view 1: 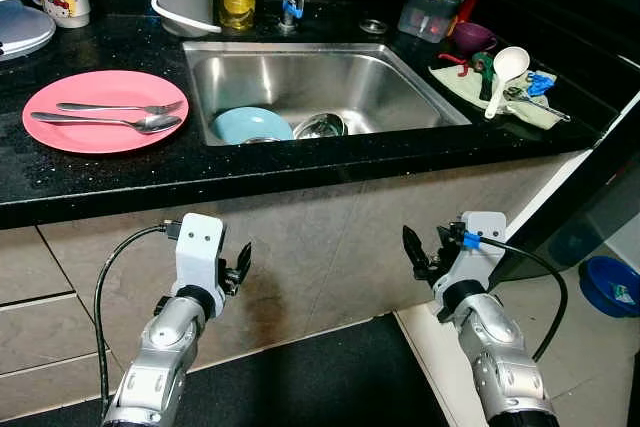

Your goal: Kitchen organization

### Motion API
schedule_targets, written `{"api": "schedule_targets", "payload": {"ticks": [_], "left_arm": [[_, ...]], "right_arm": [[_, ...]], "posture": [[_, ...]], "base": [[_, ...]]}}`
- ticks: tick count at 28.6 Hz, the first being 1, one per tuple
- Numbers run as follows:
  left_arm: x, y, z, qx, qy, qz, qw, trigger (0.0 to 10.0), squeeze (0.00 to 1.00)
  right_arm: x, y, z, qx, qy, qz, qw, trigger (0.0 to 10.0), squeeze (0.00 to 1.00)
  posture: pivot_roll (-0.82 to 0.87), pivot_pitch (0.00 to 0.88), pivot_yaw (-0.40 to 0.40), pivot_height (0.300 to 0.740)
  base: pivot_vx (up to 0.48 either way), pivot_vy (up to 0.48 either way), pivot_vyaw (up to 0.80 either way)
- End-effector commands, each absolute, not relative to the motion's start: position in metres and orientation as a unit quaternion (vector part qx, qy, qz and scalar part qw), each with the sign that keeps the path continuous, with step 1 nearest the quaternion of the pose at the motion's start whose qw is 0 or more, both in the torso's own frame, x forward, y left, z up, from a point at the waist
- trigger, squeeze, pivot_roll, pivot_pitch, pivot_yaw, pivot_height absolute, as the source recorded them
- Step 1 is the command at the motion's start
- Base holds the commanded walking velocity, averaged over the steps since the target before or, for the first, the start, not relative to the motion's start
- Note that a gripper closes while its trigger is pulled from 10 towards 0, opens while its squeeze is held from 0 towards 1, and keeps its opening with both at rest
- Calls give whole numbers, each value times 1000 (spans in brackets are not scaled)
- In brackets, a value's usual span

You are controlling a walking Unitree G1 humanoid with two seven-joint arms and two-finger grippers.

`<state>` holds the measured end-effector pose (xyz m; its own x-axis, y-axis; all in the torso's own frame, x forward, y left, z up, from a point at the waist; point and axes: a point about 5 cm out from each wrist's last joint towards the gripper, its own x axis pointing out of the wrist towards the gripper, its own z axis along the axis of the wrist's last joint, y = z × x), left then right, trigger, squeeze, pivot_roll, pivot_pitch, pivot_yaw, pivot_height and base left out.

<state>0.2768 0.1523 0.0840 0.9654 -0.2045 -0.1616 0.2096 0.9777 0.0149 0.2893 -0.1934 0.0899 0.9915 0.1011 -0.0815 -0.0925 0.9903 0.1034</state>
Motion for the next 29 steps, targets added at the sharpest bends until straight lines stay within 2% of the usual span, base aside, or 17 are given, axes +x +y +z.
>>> {"api": "schedule_targets", "payload": {"ticks": [1, 5, 21, 29], "left_arm": [[275, 150, 80, 18, 84, -107, 991, 10000, 0], [274, 148, 81, 17, 83, -107, 991, 10000, 0], [272, 147, 82, 17, 83, -111, 990, 10000, 0], [272, 143, 83, 17, 84, -117, 989, 10000, 0]], "right_arm": [[287, -196, 88, 42, 48, 51, 997, 10000, 0], [286, -194, 90, 46, 39, 68, 996, 10000, 0], [284, -191, 96, 81, 15, 95, 992, 10000, 0], [277, -179, 108, 129, -12, 207, 970, 10000, 0]], "posture": [[97, 14, -166, 740], [95, 16, -173, 740], [97, 17, -165, 740], [109, 16, -171, 740]], "base": [[0, 0, 0], [0, 0, 259], [0, 0, 788], [0, 0, 788]]}}
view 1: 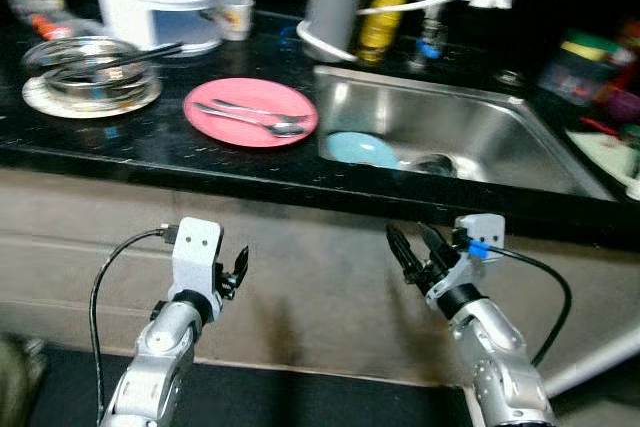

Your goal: Kitchen organization

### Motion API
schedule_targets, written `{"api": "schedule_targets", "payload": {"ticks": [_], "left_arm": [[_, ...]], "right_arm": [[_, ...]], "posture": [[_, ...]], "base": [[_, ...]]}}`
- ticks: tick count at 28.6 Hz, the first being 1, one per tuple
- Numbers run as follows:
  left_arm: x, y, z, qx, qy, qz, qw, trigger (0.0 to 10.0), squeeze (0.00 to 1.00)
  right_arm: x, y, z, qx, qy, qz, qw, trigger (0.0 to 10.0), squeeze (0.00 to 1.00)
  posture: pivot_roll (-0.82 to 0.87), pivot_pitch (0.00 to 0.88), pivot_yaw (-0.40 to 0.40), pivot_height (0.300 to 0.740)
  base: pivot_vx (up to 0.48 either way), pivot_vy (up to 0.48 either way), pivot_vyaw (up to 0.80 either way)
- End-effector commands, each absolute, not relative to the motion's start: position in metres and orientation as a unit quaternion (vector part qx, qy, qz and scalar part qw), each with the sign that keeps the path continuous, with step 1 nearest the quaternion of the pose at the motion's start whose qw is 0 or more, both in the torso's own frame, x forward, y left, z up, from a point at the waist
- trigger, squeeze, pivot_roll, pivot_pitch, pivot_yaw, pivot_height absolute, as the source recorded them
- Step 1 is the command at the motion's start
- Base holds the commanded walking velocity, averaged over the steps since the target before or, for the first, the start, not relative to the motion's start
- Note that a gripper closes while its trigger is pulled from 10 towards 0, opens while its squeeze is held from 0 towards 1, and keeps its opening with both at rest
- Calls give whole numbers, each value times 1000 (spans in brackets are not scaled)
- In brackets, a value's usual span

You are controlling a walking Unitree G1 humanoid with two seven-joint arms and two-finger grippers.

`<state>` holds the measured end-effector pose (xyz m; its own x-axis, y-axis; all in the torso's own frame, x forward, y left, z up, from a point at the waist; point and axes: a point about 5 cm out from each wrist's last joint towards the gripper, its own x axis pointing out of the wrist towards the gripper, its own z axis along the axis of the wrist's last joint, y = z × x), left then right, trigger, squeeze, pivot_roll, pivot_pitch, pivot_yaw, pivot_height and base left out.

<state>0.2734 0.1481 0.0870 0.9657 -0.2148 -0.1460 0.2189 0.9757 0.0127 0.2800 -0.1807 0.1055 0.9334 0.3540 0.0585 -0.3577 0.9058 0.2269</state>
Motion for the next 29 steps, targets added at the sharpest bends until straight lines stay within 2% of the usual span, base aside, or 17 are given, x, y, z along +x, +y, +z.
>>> {"api": "schedule_targets", "payload": {"ticks": [1, 3, 4, 5, 14, 29], "left_arm": [[272, 143, 83, 17, 84, -117, 989, 10000, 0], [272, 142, 83, 16, 85, -122, 989, 10000, 0], [272, 142, 83, 16, 85, -122, 989, 10000, 0], [272, 142, 83, 15, 85, -125, 988, 10000, 0], [273, 141, 83, -2, 86, -145, 986, 10000, 0], [277, 139, 87, -18, 75, -164, 983, 10000, 0]], "right_arm": [[277, -179, 108, 129, -12, 207, 970, 10000, 0], [275, -171, 118, 154, -22, 260, 953, 10000, 0], [275, -171, 118, 154, -22, 260, 953, 10000, 0], [272, -161, 131, 168, -38, 308, 936, 10000, 0], [269, -126, 178, 185, -101, 415, 885, 10000, 0], [274, -103, 205, 158, -129, 433, 878, 10000, 0]], "posture": [[109, 16, -171, 740], [114, 13, -173, 740], [114, 13, -173, 740], [116, 12, -175, 740], [121, 0, -175, 740], [127, 0, -173, 740]], "base": [[0, 0, 788], [0, 0, 788], [0, 0, 788], [0, 0, 788], [0, 0, 788], [0, 0, 748]]}}
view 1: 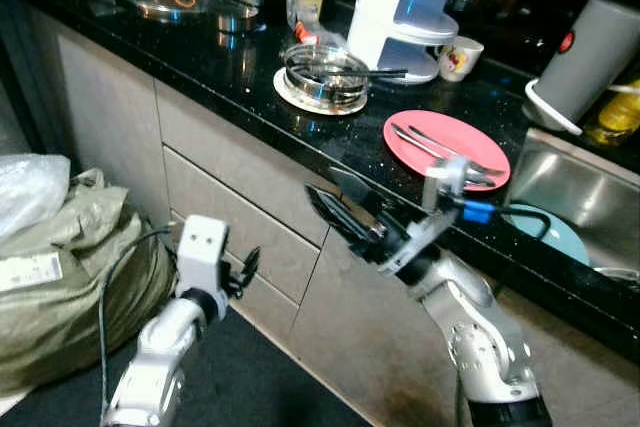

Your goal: Kitchen organization

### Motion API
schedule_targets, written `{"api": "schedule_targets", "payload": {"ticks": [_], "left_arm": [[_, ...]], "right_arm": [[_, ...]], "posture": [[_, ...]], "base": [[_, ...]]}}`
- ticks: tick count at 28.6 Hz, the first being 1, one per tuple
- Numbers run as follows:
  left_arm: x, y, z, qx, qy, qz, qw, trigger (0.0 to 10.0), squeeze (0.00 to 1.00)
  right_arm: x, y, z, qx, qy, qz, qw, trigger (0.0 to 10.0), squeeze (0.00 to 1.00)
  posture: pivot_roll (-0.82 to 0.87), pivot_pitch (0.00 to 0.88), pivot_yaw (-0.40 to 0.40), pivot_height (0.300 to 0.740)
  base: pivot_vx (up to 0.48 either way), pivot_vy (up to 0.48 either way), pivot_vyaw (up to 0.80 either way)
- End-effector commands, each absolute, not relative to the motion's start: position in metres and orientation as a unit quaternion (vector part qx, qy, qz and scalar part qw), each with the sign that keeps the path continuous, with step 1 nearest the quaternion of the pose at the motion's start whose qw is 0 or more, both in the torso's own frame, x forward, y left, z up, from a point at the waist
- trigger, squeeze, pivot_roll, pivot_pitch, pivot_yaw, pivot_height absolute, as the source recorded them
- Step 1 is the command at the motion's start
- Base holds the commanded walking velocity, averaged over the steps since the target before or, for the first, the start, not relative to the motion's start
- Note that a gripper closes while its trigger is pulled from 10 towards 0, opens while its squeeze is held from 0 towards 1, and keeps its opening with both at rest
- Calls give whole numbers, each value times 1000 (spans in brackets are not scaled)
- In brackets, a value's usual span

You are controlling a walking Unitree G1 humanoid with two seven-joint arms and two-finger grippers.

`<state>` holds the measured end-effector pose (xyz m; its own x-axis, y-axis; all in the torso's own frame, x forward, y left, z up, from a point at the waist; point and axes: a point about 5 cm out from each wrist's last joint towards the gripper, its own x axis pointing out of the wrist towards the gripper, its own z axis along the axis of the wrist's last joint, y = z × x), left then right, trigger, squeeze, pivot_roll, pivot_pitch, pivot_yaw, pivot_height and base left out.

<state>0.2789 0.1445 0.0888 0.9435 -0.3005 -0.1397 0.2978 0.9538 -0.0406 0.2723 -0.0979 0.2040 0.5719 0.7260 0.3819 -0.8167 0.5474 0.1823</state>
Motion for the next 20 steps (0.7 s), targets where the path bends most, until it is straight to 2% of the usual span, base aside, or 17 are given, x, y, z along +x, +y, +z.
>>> {"api": "schedule_targets", "payload": {"ticks": [1, 2, 5, 11, 13, 20], "left_arm": [[277, 139, 87, -17, 76, -169, 983, 10000, 0], [277, 139, 88, -16, 76, -172, 982, 10000, 0], [275, 138, 88, -12, 75, -178, 981, 10000, 0], [272, 140, 88, -15, 77, -175, 981, 10000, 0], [272, 141, 88, -17, 76, -174, 982, 10000, 0], [272, 140, 89, -17, 72, -179, 981, 10000, 0]], "right_arm": [[275, -103, 207, 149, -131, 430, 881, 10000, 0], [276, -103, 209, 143, -132, 427, 883, 10000, 0], [290, -110, 214, 100, -137, 373, 912, 10000, 0], [308, -127, 220, 32, -125, 282, 951, 10000, 0], [310, -132, 221, 13, -123, 264, 957, 10000, 0], [318, -151, 229, -32, -118, 206, 971, 10000, 0]], "posture": [[129, 0, -174, 740], [129, 0, -174, 740], [129, 0, -174, 740], [132, 0, -175, 740], [136, 0, -173, 740], [131, 0, -170, 740]], "base": [[0, 0, 694], [0, 0, 694], [0, 0, 483], [0, 0, 0], [0, 0, 0], [301, 0, 0]]}}
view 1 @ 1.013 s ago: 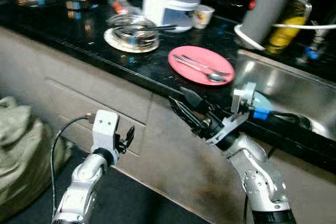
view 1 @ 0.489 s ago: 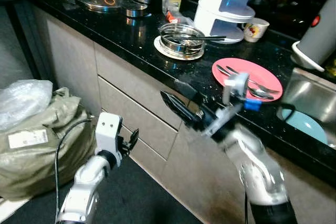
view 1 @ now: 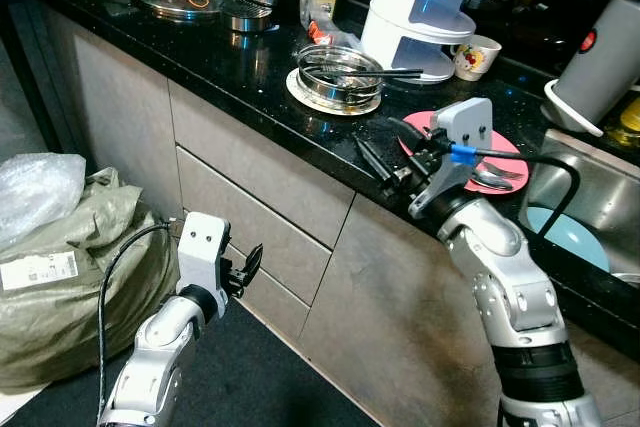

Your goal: Kitchen organization

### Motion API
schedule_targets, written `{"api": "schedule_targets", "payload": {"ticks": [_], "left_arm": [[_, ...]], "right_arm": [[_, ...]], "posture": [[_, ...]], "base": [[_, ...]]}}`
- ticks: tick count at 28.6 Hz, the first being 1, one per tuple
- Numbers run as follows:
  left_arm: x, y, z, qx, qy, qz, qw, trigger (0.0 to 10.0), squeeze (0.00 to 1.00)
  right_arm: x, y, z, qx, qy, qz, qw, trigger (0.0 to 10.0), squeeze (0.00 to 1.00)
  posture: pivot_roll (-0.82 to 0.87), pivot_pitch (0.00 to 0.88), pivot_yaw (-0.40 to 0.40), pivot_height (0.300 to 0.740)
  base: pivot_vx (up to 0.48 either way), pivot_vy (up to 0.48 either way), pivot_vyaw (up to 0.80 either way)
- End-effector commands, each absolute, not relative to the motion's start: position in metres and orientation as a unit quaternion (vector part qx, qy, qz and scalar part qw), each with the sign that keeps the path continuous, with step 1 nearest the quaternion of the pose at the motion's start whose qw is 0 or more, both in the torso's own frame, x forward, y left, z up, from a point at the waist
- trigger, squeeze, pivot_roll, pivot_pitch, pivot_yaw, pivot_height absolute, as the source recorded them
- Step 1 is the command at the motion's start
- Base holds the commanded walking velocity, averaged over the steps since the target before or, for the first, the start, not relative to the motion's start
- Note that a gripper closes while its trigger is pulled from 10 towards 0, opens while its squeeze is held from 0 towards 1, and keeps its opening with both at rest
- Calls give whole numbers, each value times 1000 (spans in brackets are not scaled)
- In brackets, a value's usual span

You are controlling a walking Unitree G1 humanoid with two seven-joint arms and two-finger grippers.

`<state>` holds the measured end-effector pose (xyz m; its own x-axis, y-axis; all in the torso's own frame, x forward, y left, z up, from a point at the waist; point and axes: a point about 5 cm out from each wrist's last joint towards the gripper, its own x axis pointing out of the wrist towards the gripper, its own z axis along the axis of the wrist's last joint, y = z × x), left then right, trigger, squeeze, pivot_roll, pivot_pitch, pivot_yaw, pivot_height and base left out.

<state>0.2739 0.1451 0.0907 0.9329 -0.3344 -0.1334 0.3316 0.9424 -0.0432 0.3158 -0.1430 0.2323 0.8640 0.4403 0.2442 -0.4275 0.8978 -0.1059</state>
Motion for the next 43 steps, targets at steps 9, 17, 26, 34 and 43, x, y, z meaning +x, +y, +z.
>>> {"api": "schedule_targets", "payload": {"ticks": [9, 17, 26, 34, 43], "left_arm": [[266, 136, 94, -21, 68, -194, 978, 10000, 0], [263, 131, 94, -22, 69, -203, 977, 10000, 0], [262, 129, 94, -25, 72, -207, 975, 10000, 0], [259, 125, 93, -34, 73, -225, 971, 10000, 0], [227, 112, 86, -122, 159, -298, 933, 10000, 0]], "right_arm": [[321, -158, 236, -43, -123, 182, 975, 10000, 0], [319, -152, 240, -34, -129, 197, 971, 10000, 0], [318, -146, 242, -68, -118, 232, 963, 10000, 0], [308, -139, 247, -169, -21, 343, 924, 10000, 0], [298, -138, 235, -186, 100, 392, 895, 10000, 0]], "posture": [[133, 2, -167, 740], [134, 2, -167, 740], [137, 1, -171, 740], [130, 0, -174, 740], [135, 0, -182, 740]], "base": [[321, 0, 0], [330, 0, -532], [320, 0, -172], [149, 0, 0], [0, 0, 0]]}}
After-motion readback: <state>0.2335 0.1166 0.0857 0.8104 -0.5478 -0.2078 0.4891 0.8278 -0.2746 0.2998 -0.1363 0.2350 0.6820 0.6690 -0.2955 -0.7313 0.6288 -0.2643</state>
